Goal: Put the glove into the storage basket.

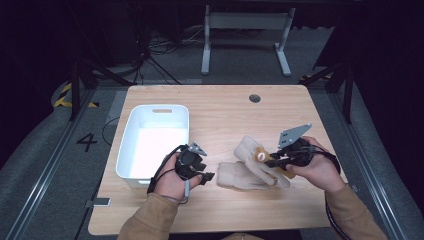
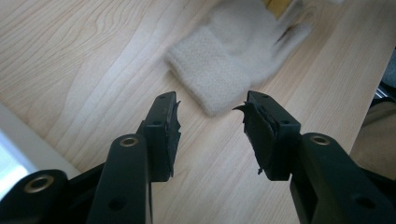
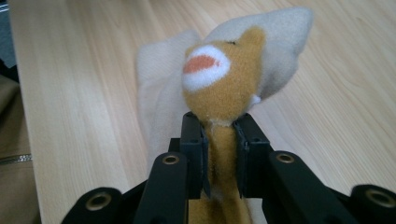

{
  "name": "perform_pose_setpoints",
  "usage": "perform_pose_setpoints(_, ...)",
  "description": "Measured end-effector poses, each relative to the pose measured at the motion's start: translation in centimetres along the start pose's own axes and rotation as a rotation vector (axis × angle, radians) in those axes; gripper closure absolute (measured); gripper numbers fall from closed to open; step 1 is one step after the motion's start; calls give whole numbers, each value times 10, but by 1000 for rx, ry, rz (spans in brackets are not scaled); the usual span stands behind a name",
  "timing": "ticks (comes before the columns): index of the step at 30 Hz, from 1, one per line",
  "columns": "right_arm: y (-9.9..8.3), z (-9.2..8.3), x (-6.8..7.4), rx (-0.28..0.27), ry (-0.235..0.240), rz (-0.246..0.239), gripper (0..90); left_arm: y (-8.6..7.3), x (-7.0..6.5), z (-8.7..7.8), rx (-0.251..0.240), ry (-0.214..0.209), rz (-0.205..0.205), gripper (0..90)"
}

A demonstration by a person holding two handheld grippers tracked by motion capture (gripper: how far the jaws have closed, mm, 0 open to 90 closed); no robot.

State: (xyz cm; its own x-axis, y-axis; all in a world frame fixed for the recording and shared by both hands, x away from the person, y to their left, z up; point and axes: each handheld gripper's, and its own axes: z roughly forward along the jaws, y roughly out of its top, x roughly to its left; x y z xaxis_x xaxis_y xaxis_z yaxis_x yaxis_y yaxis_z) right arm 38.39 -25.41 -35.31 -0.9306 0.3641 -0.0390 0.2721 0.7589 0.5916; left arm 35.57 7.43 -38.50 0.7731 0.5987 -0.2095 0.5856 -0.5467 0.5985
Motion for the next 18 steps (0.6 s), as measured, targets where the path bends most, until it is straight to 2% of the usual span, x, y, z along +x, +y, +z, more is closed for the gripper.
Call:
perform_pose_setpoints(10,19,28,15,11,124,-96,760,-6,2,-2,5,14,-18,554)
perform_pose_setpoints(14,19,36,18,27,163,-109,758,-6,1,2,12,11,-13,553)
perform_pose_setpoints(18,15,47,15,48,169,-108,751,-5,-1,10,39,5,0,550)
